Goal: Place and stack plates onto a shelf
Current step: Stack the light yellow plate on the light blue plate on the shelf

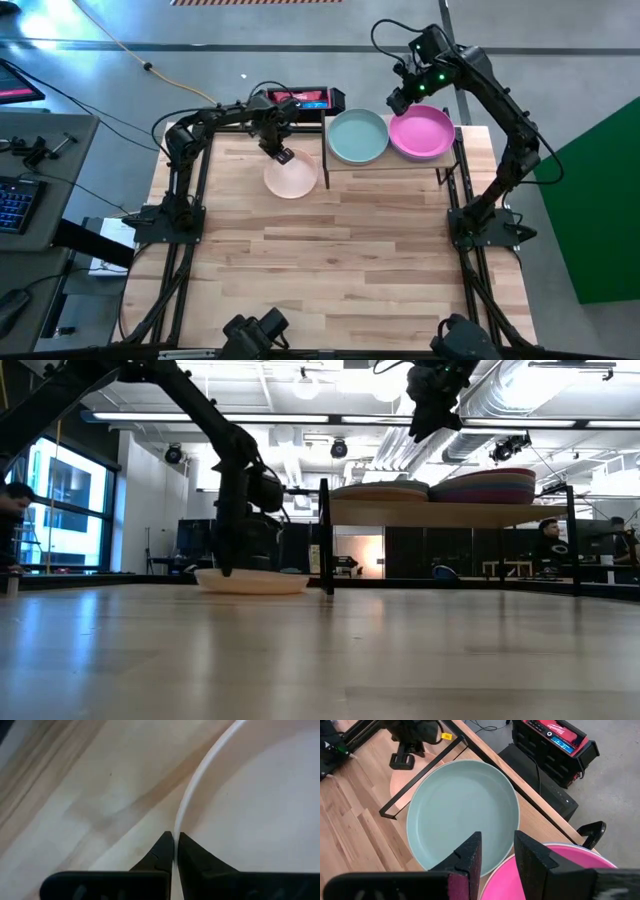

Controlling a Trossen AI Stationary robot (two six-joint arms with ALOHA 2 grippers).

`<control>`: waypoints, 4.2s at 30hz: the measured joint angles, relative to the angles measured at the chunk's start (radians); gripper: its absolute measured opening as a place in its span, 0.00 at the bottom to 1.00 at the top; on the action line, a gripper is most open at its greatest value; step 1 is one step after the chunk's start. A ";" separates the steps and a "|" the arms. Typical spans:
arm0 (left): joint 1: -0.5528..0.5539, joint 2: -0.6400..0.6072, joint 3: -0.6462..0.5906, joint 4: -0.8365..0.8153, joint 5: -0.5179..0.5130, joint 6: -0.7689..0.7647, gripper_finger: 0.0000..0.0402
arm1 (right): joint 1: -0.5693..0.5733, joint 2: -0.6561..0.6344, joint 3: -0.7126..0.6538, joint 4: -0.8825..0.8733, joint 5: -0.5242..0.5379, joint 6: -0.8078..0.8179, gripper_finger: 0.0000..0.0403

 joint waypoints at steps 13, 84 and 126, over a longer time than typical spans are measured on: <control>0.029 -0.215 0.000 -0.105 -0.053 0.017 0.00 | 0.000 0.000 0.000 0.000 0.000 0.000 0.23; -0.184 -0.582 0.002 0.382 -0.194 -0.272 0.00 | 0.266 0.000 0.003 0.319 0.280 -0.111 0.35; -0.230 -0.545 0.001 0.437 -0.273 -0.064 0.00 | 0.478 0.103 0.005 0.362 0.573 0.077 0.32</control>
